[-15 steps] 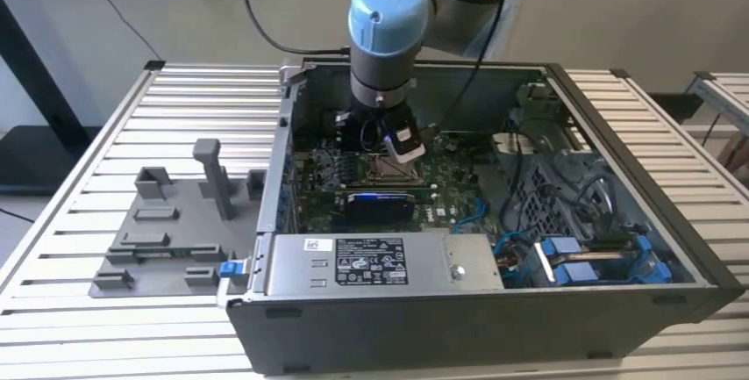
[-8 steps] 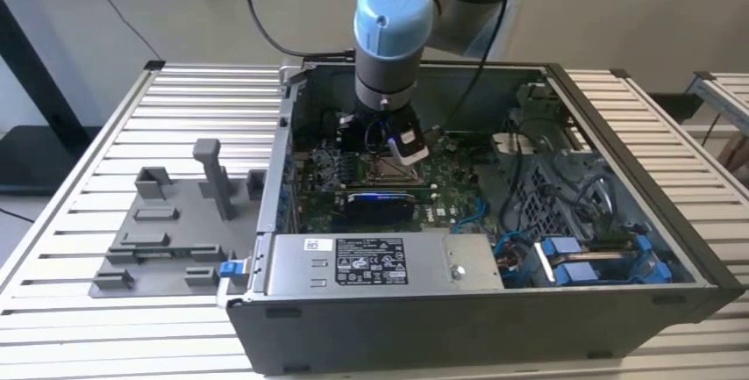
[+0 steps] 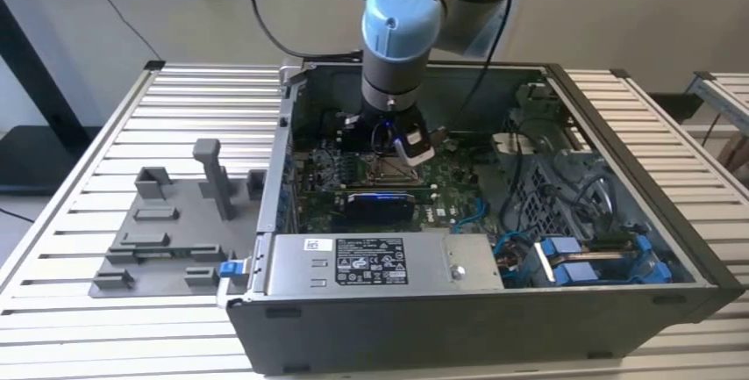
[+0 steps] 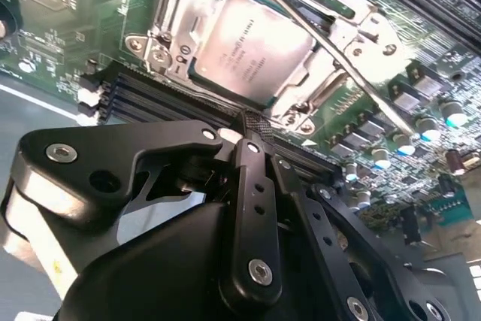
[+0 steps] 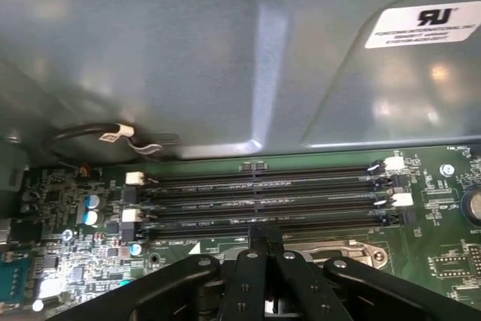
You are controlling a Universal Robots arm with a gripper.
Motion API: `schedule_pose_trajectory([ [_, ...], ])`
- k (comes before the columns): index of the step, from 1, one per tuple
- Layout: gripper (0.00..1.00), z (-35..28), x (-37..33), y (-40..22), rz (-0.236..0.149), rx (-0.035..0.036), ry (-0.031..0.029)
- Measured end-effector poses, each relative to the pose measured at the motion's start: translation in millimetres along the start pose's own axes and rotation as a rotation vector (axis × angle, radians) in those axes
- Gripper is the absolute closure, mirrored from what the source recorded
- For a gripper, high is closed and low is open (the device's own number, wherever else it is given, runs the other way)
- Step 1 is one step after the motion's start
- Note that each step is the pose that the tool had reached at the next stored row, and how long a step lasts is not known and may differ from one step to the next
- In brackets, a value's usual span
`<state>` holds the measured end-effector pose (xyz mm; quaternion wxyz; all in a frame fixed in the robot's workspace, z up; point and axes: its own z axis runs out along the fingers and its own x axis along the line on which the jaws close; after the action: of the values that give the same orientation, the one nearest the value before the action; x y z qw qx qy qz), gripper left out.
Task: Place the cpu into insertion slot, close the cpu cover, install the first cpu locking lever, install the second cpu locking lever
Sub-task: 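Install the first cpu locking lever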
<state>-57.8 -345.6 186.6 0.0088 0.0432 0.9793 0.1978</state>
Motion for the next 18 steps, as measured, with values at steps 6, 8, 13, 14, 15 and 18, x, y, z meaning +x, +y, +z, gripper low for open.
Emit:
schedule_pose_trajectory([
  [6,0.89,1.5,-9.2,0.1,0.0,-0.0034,0.0008],
  [8,0.89,1.9,-11.0,0.2,0.0,-0.0058,0.0004],
  [13,0.89,1.5,-15.1,0.9,0.003,-0.0057,0.0063],
  [14,0.89,0.7,-15.4,1.3,0.004,-0.0054,0.0088],
  [15,0.89,-0.4,-15.5,1.8,0.005,-0.0048,0.011],
  [18,0.89,-4.1,-15.5,3.2,0.008,-0.0017,0.0175],
])
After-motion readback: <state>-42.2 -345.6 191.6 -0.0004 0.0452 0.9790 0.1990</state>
